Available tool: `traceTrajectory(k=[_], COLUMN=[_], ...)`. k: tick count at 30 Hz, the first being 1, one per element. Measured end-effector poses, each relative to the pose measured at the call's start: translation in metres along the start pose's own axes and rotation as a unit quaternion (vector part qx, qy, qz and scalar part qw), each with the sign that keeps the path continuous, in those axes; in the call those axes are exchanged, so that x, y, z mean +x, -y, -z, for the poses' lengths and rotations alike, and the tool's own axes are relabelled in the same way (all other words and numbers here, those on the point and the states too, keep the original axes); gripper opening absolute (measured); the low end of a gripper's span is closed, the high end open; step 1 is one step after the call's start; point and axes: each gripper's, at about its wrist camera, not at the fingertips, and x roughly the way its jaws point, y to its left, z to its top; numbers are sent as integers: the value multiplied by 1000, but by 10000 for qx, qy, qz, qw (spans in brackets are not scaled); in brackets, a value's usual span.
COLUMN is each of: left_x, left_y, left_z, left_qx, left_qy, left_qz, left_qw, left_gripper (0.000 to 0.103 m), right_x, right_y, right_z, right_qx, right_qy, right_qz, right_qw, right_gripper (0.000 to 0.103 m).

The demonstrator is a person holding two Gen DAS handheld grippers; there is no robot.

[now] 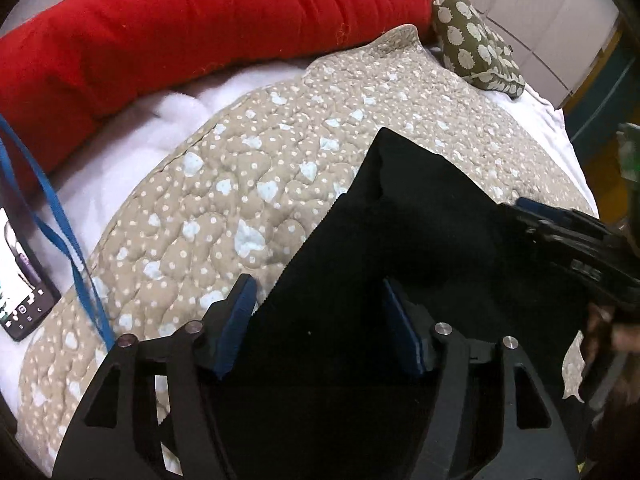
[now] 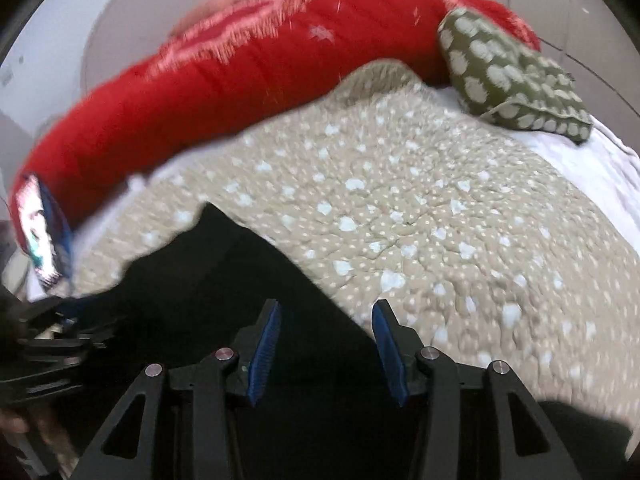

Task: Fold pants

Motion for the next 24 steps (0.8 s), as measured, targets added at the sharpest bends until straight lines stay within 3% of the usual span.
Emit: traceTrajectory(k=[3,5,8,9,10,15,19,24], left_x=[2,5,2,0,-6,-60,-109,-152], left_y=[1,2,3,2,-1,-24,-55,-78], left_z=[-1,-1,-2,-2,-3,-3,3,14], left_qx=[26,75,74,46,-30,-389,-682,-904], left_qy=[48,102,116,107,117,754,1166,1529], left_qz=[-10,-58,-62,-41,-36,63,174,195], left_qw=[10000,9999,9999,9999,9999,9964,9907,9839], left_gripper=[71,73,73,73,73,73,73,73], right_x=[23,26,24,20,15,-55,-122,-143], right_y=[5,3,3,0,-3,-24,-67,-141], right_z=[1,3,6,7,8,19,52,107], right_qx=[-56,-185,-76,-105,-117,23,52,156], right_qy=[-335,-235,-56,12,49,715,1229,1349], right_qz=[-268,-245,-278,-159,-72,-73,91,-153], right_qw=[9991,9993,9996,9998,9999,9974,9924,9906], right_gripper=[46,46,24,9,6,5,5,5])
